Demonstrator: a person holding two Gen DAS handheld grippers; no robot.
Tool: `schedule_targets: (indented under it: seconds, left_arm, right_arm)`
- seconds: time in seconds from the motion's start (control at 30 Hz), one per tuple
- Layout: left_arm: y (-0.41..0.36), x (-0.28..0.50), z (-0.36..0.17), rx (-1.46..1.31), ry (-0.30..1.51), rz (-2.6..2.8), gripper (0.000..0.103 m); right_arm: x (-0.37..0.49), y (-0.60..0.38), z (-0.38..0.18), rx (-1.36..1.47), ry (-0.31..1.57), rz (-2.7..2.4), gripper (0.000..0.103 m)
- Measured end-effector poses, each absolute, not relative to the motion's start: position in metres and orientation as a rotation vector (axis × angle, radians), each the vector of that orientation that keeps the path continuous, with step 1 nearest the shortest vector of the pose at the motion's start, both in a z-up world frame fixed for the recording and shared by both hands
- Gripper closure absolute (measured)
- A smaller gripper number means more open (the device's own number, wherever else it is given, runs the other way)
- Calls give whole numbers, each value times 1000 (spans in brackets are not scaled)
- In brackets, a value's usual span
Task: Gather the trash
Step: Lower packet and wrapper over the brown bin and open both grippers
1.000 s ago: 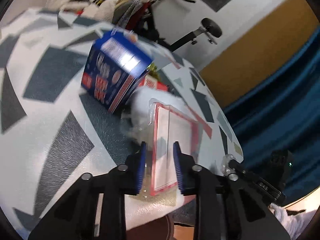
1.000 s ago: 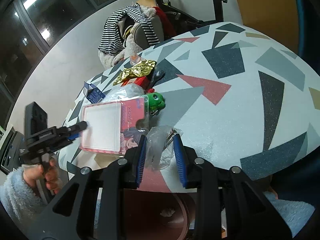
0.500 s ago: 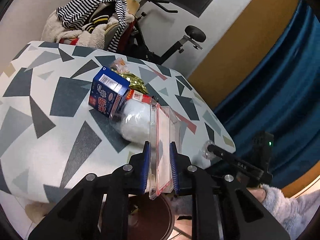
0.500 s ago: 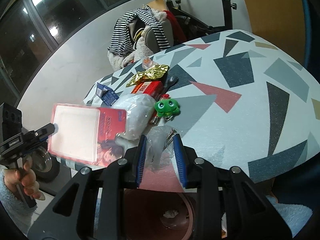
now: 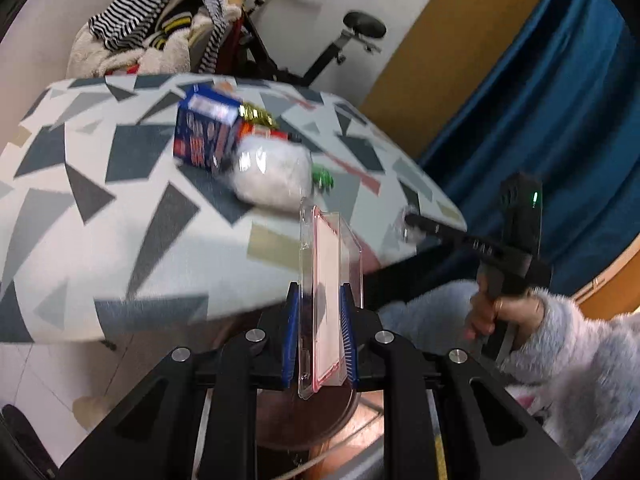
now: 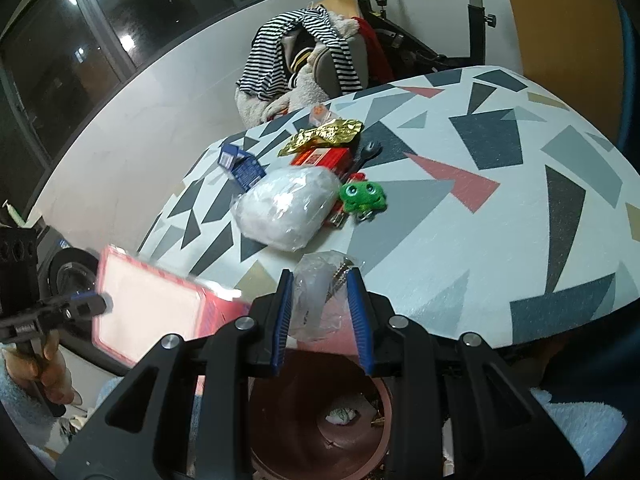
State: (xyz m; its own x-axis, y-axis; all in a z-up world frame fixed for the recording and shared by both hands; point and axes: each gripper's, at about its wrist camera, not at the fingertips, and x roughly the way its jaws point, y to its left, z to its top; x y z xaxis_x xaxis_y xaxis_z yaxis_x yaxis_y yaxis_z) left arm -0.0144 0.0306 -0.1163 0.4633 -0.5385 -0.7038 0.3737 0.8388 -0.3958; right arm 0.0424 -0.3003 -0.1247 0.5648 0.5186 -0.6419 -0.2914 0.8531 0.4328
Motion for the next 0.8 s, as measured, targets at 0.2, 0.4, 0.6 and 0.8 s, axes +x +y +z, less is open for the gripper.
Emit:
schedule_targets:
  seconds: [0.2,0.4,0.6,0.8]
  left_arm:
    - [10,-29,-150,-79,1021,-569,84]
    - [-2,-31,-193,-28,1101,-544,84]
    - [-12,-27,-225,17,1153,-521,84]
    - [-25,-26,-250,97,1170,-478,84]
  right_arm:
    - [33,-297,-129,278,859,493,72]
    - [27,-296,-133,268,865,497,72]
    - [25,-297,-139,267,881,489,72]
    - [24,-298,-145,270,897,483,72]
